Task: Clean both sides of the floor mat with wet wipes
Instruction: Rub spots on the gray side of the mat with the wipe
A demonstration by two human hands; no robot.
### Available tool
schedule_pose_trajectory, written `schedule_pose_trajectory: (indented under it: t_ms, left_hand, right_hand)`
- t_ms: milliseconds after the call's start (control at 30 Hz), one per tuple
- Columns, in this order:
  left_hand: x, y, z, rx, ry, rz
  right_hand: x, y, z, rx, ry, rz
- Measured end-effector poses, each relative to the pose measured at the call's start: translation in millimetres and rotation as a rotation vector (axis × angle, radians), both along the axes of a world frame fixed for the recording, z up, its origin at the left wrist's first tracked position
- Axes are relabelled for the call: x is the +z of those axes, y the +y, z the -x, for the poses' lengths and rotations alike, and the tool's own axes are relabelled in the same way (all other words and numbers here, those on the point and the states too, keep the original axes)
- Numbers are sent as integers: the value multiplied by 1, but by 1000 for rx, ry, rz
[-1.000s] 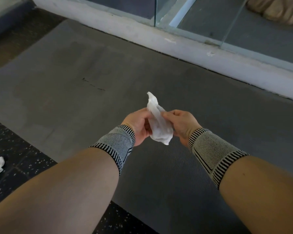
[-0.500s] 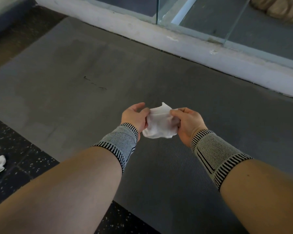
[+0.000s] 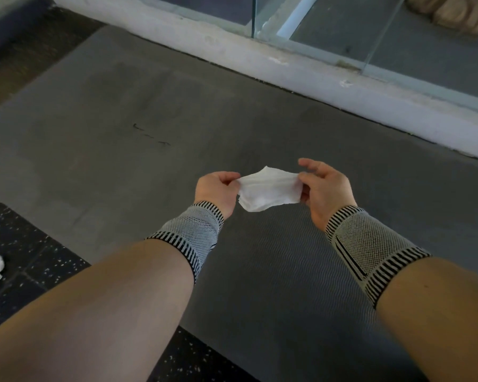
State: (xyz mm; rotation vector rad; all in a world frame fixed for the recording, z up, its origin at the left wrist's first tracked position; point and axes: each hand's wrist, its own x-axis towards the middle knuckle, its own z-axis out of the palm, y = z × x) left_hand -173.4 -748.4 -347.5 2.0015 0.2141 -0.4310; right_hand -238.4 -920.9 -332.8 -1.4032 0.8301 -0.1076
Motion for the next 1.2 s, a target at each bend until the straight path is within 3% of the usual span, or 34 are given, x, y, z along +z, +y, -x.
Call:
schedule_pose_trajectory:
  t_ms: [100, 167, 200, 267, 367, 433, 533, 600, 667, 700, 767, 800, 867, 933, 1000, 1067, 1133, 1200]
  left_hand:
    - [4, 0, -1, -33, -67, -121]
    - [8, 0, -4, -22, -78, -108]
    - [9, 0, -5, -11, -74, -75]
    - [11, -1, -4, 25, -67, -25]
    - [13, -7, -3, 42, -105, -63]
    - [13, -14, -3, 16, -131, -103]
    - [12, -21, -3, 57, -150, -137]
    - [14, -17, -8, 180, -163, -160]
    - [14, -10, -12, 209, -141, -222]
    - [13, -9, -12, 195, -68, -143]
    - [17, -15, -4, 161, 266, 243]
    - [20, -18, 2, 126, 434, 399]
    - [22, -22, 6, 44, 595, 557]
    - [21, -21, 2, 73, 601, 611]
    - [20, -17, 1, 127, 552, 588]
    - [14, -12, 1, 149, 520, 569]
    - [12, -7, 2, 165, 530, 566]
    - [12, -3, 1, 195, 589, 617]
  right_hand:
    - [0, -2, 4, 303, 63, 290]
    - [2, -3, 5, 490, 139, 530]
    - [5, -2, 5, 512, 163, 552]
    - [9, -3, 3, 428, 168, 439]
    - [15, -4, -5, 122, 17, -13]
    - [20, -1, -10, -19, -79, -205]
    - [29, 5, -14, -115, -151, -355]
    - [34, 5, -17, -107, -168, -347]
    - [37, 1, -20, -44, -141, -87]
    - [37, -1, -21, 48, -101, 160]
    - [38, 5, -17, 294, -59, 688]
    - [37, 13, -13, 407, -105, 848]
    - [33, 30, -1, 640, -211, 946]
    - [23, 40, 12, 830, -263, 993]
    - [13, 41, 20, 841, -272, 956]
    - [8, 36, 19, 604, -154, 797]
    - [4, 29, 9, 262, 30, 480]
    - [3, 24, -3, 64, 100, 122]
